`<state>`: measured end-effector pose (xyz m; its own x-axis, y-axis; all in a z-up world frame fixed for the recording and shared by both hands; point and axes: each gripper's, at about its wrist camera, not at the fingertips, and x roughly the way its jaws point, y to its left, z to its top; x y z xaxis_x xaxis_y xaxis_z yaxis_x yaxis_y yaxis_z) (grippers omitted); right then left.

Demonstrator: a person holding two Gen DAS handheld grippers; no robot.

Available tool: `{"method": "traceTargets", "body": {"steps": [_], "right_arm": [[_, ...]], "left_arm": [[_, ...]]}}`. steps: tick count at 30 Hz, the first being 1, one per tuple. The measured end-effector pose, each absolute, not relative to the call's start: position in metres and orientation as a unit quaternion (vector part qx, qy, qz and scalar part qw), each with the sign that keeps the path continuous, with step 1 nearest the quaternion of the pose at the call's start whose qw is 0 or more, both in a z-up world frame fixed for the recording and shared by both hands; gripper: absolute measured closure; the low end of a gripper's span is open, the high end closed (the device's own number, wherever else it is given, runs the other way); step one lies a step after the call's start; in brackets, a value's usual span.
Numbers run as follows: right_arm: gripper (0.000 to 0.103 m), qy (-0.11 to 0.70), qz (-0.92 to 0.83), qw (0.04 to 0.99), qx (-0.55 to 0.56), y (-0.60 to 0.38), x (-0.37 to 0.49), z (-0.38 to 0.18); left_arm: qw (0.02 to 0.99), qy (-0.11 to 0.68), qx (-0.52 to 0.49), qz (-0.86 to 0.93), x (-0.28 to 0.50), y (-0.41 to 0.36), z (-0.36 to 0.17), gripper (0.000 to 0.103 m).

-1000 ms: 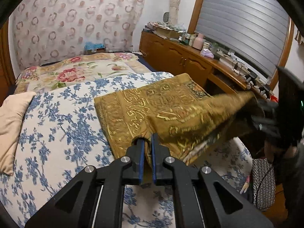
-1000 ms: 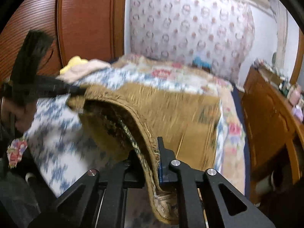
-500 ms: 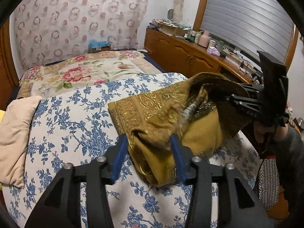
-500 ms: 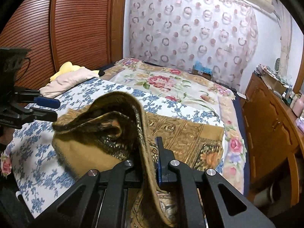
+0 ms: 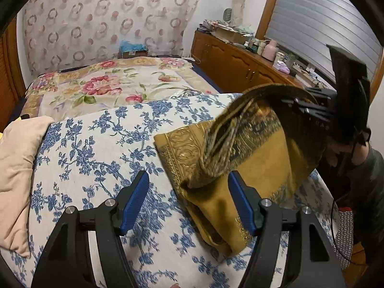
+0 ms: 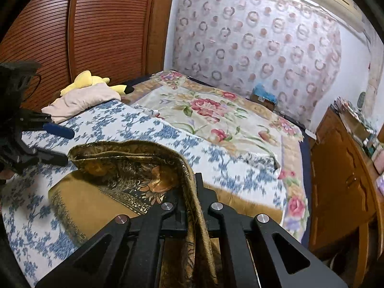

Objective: Fold small clothes

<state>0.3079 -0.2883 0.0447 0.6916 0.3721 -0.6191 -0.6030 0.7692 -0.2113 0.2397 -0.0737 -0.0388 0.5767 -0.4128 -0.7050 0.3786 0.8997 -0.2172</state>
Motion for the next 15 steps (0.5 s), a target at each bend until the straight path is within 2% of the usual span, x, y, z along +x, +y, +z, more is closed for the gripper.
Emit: {"method": "traceTargets", "body": {"steps": [8, 10, 12, 15], "right_arm": [[0.100, 0.340, 0.241, 0.889, -0.189, -0.272, 0.354, 0.029], [0.094, 0.339, 0.240, 0.891, -0.182, -0.271, 0.353, 0.034], [0.080, 0.333, 0.232, 0.896, -0.183, -0.272, 0.348, 0.040], [0.066, 0.324, 0.222, 0.902, -0.180, -0.277, 0.338, 0.052]], "left_arm": [[0.885, 0.413, -0.018, -0.215, 0.258, -0.076, -0.051, 0.034], [0.882, 0.418, -0.020, -0.219, 0.263, -0.077, -0.055, 0.034], [0.877, 0.424, -0.024, -0.227, 0.268, -0.078, -0.057, 0.034], [0.871, 0.427, -0.024, -0.242, 0.275, -0.082, -0.060, 0.034]]}}
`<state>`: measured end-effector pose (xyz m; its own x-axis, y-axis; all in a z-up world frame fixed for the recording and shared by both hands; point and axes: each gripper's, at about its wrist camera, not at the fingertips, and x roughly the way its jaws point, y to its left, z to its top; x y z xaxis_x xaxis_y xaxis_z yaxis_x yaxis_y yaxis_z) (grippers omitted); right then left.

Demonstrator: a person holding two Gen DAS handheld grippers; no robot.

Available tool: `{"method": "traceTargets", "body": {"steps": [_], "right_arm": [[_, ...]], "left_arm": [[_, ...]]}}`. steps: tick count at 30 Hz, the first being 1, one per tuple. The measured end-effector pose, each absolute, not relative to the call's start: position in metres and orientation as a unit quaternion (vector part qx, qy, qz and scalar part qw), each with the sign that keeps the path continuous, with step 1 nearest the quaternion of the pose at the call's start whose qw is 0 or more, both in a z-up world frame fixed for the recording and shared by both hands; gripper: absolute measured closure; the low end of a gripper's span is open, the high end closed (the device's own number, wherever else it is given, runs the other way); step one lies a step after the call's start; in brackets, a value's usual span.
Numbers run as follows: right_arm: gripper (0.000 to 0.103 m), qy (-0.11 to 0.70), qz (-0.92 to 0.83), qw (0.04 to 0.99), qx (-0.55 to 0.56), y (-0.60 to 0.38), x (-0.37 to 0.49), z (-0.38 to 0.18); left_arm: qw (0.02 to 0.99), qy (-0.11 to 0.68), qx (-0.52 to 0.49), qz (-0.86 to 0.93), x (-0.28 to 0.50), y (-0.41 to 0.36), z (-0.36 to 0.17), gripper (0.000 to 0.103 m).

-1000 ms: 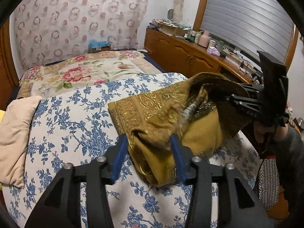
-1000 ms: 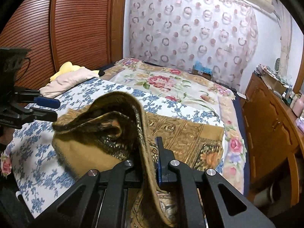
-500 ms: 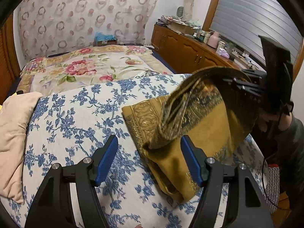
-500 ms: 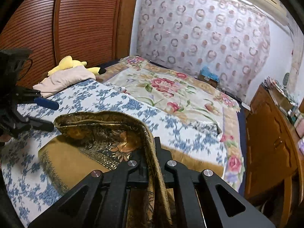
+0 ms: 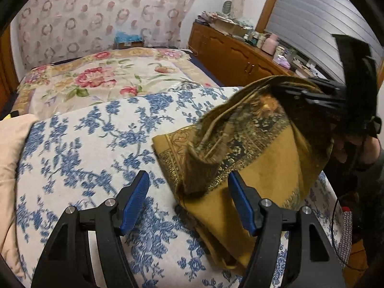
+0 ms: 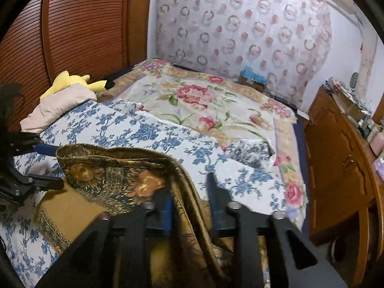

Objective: Fold small clothes

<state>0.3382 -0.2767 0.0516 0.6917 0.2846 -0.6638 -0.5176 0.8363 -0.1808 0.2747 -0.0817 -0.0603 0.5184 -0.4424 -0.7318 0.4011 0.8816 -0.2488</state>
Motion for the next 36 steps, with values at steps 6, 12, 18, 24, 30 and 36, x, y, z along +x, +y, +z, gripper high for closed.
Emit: {"method": "traceTargets", "body": {"steps": [6, 12, 18, 24, 30, 36], "right_arm": [[0.057, 0.318, 0.210, 0.908, -0.177, -0.290, 0.309, 0.059], [0.057, 0.346, 0.213, 0.894, -0.188, -0.276, 0.315, 0.052], [0.057, 0.356, 0.231, 0.893, -0.152, -0.278, 0.336, 0.058], [0.055, 0.320, 0.223, 0.913, -0.121, -0.290, 0.326, 0.075], [0.055, 0.315, 0.191, 0.923, -0.114, -0.317, 0.292, 0.078], [0.055, 0.355, 0.144, 0.915, -0.123, -0.343, 0.272, 0.048]], "left_arm": [[0.857, 0.435, -0.036, -0.273, 0.284, -0.085, -0.066, 0.050], [0.856, 0.417, -0.044, -0.303, 0.286, -0.090, -0.057, 0.084], [0.876, 0.379, -0.060, -0.293, 0.291, -0.083, -0.031, 0.097], [0.882, 0.391, -0.049, -0.260, 0.311, -0.083, -0.038, 0.097], [0.877, 0.414, -0.034, -0.242, 0.324, -0.089, -0.063, 0.097], [0.875, 0.420, -0.032, -0.236, 0.324, -0.088, -0.070, 0.094]]}}
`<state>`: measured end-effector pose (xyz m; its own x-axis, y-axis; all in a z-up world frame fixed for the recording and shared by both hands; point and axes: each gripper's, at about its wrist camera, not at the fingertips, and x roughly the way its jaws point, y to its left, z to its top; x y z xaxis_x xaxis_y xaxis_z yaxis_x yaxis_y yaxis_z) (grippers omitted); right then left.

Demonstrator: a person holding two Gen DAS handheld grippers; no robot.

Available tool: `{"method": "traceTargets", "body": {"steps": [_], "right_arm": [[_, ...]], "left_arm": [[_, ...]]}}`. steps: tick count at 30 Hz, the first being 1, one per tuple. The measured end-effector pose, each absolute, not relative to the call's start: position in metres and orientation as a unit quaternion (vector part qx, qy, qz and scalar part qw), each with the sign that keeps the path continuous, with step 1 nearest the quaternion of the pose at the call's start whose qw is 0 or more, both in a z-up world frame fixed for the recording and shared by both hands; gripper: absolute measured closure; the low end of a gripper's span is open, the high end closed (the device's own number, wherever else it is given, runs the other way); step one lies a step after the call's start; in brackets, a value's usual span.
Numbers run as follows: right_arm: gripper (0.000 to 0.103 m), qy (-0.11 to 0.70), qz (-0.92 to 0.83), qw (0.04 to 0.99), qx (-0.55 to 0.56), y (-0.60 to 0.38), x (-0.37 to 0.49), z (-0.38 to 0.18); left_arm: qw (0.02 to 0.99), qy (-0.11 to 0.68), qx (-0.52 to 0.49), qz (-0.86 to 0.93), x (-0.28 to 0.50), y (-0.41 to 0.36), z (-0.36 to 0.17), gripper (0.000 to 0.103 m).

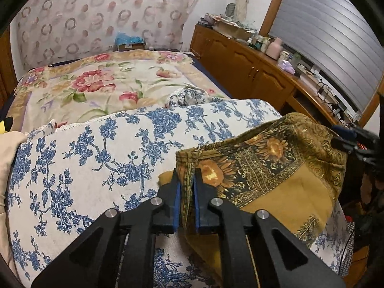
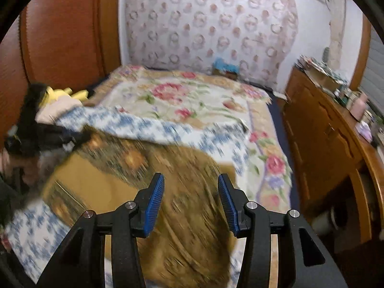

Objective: Fold small clothes

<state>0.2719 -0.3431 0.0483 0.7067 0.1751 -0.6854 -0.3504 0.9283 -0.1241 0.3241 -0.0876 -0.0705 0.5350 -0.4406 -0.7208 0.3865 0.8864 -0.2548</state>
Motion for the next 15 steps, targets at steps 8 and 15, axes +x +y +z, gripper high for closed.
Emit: {"method": "traceTargets", "body": {"steps": [8, 15], "right_arm": [[0.055, 0.393, 0.127, 0.908, -0.069, -0.354, 0.304, 0.023], [0.049, 0.406, 0.128, 0.902, -0.069, -0.348, 0.327, 0.020]], "left_arm": [[0.872, 0.430, -0.039, -0.229, 0.325, -0.082, -0.072, 0.086], [0.873, 0.427, -0.032, -0.233, 0.318, -0.076, -0.068, 0.070]]}}
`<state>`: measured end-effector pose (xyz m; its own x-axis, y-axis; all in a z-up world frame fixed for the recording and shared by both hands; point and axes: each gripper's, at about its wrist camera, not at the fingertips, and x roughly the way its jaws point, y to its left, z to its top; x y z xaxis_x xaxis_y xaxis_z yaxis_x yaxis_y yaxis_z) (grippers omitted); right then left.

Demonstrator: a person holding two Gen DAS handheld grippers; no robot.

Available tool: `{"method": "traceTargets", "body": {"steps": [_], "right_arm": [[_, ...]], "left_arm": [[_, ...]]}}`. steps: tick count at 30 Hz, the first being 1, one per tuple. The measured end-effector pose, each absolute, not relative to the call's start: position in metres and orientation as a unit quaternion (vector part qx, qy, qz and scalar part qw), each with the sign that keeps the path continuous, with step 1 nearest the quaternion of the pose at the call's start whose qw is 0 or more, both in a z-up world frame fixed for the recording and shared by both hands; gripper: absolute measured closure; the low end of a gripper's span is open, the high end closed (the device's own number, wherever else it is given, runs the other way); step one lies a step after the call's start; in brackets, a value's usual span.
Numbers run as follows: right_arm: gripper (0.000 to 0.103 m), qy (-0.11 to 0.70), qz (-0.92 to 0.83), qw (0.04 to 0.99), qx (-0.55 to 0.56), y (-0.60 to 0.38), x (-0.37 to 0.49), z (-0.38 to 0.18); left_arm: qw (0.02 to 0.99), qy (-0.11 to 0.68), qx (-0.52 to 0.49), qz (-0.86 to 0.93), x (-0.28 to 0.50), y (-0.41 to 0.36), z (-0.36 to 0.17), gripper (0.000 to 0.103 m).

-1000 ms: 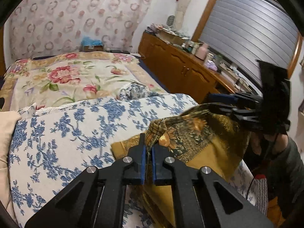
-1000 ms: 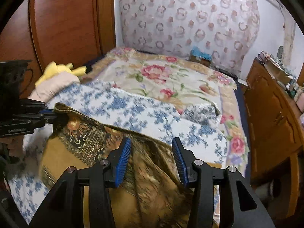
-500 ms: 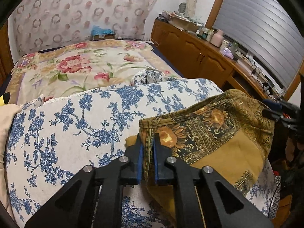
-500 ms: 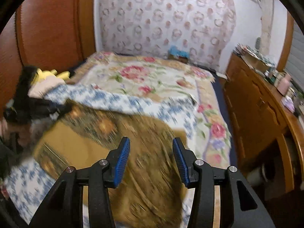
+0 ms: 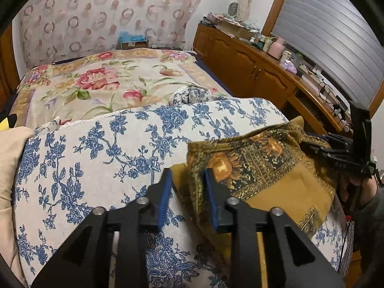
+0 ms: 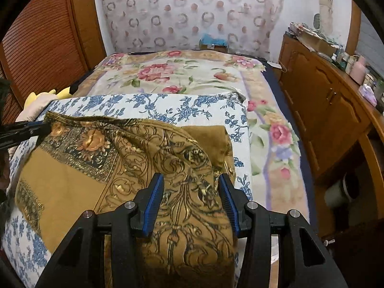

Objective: Fold small clothes

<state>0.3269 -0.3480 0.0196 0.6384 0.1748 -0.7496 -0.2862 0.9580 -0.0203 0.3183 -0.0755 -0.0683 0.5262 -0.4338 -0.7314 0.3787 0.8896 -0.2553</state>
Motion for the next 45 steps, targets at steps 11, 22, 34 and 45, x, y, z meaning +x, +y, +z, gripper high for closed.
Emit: {"method": "traceTargets", "body": {"steps": [11, 22, 34, 45], "right_arm": [[0.042, 0.426, 0.145, 0.892, -0.034, -0.352, 0.339, 0.010], [0.061, 0.433, 0.200, 0.878, -0.034, -0.357, 0.351, 0.007], [0.085, 0.367, 0.230, 0.901, -0.035, -0.351, 0.311, 0.042], [0.087, 0.270, 0.284, 0.918, -0.054, -0.296, 0.260, 0.092]], "left_arm": [[0.860, 0.456, -0.007, -0.230, 0.327, -0.091, -0.086, 0.059], [0.852, 0.453, -0.040, -0.259, 0.335, -0.091, -0.087, 0.078], [0.878, 0.371, -0.071, -0.295, 0.281, -0.076, -0.022, 0.094], [0.920, 0.295, -0.087, -0.243, 0.225, -0.003, 0.039, 0.095]]}}
